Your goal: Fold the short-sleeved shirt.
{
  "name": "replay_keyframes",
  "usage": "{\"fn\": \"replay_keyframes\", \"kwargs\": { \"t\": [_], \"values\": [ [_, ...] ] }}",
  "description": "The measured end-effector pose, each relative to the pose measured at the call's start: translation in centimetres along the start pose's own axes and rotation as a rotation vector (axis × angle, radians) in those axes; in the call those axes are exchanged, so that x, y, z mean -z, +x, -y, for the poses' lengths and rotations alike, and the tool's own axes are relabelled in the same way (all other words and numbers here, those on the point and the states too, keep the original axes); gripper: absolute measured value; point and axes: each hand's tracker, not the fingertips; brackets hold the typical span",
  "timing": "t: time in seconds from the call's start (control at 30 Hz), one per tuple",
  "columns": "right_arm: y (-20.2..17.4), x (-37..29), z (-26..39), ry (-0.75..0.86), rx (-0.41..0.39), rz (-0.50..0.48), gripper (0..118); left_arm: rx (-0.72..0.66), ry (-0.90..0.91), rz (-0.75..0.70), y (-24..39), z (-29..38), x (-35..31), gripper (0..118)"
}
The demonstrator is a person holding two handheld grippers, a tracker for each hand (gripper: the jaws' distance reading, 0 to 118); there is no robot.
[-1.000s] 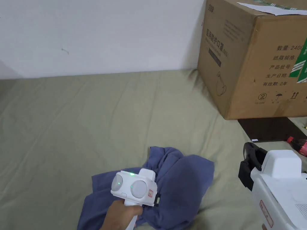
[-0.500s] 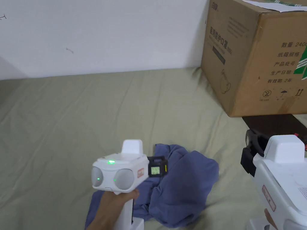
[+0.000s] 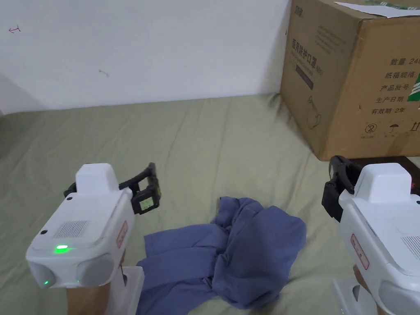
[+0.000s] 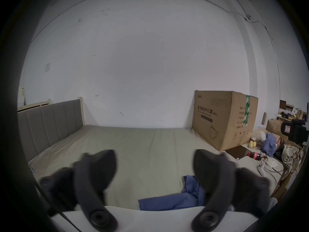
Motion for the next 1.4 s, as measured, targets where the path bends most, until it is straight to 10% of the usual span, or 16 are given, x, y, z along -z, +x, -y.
{"fn": "replay_keyframes", "kwargs": {
  "t": [0.1,0.17,0.9,0.97,1.03,1.1,1.23,1.3,1.4],
  "values": [
    [-0.4,0.0,-0.1,0.005,-0.003,-0.002,0,0.026,0.022,-0.012,-0.7,0.4,-0.5,19],
    [-0.5,0.0,0.0,0.007,-0.005,-0.004,0,0.034,0.034,-0.023,-0.9,0.6,-0.7,0],
    [-0.8,1.2,2.3,-0.068,-0.005,-0.031,0,-0.177,-0.821,-0.02,-3.1,17.7,1.7,0],
    [-0.8,1.5,2.6,-0.078,-0.004,-0.034,0,-0.183,-0.871,-0.053,-3.3,18.9,1.7,19],
    [-0.8,1.7,2.9,-0.087,-0.003,-0.035,0,-0.224,-0.893,-0.057,-3.5,19.7,1.8,79],
    [-0.8,2.0,3.2,-0.098,-0.003,-0.039,0,-0.239,-0.893,-0.087,-3.6,20.2,1.9,110],
    [-0.7,2.6,3.8,-0.118,-0.004,-0.043,0,-0.205,-0.914,-0.119,-3.2,21.5,2.9,108],
    [-0.6,3.0,4.1,-0.127,-0.003,-0.043,0,-0.196,-0.944,-0.113,-2.8,22.5,3.6,79],
    [-0.2,3.6,4.7,-0.145,0.0,-0.041,0,-0.13,-0.942,-0.128,-2.0,23.5,3.6,69]
  ]
}}
